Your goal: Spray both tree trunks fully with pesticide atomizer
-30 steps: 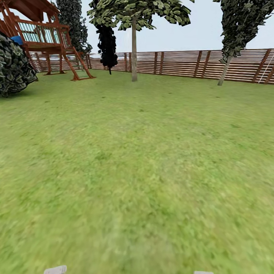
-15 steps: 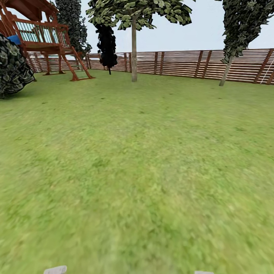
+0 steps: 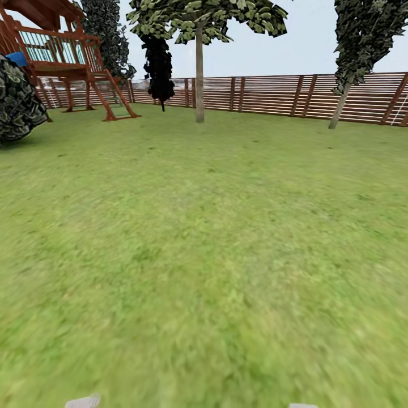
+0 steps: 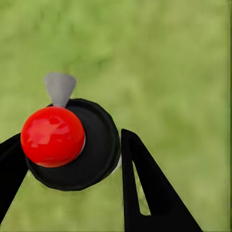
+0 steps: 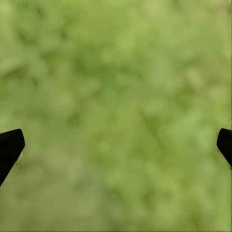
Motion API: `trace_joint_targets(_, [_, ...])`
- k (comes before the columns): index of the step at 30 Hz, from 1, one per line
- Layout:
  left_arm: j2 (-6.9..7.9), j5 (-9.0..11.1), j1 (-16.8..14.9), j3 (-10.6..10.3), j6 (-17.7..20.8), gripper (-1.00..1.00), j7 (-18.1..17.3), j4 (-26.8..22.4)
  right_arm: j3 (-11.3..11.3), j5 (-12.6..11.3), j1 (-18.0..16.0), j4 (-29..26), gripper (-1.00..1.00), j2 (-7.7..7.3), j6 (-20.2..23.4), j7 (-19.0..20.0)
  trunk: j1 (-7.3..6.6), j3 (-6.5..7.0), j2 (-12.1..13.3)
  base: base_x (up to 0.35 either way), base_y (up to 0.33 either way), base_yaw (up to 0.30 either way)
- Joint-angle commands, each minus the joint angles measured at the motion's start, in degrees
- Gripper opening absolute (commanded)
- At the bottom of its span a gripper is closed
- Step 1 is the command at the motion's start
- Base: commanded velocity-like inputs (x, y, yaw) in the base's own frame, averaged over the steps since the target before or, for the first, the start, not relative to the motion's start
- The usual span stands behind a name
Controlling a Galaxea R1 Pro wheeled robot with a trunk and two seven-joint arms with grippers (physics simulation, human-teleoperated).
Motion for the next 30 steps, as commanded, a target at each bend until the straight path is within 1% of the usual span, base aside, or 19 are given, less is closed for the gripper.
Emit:
trace_joint_targets(1, [0.0, 0.4, 0.0, 0.1, -0.2, -1.0, -0.1, 0.0, 0.5, -0.5, 0.0, 0.0, 1.0, 0.0, -0.2, -0.1, 0.03, -0.05, 0.0, 0.337, 0.0, 0.0])
trace_joint_targets(30, [0.0, 0.4, 0.0, 0.1, -0.2, -1.0, -0.1, 0.0, 0.5, -0.5, 0.0, 0.0, 1.0, 0.0, -0.2, -0.1, 0.03, -0.05, 0.0, 0.337, 0.0, 0.0])
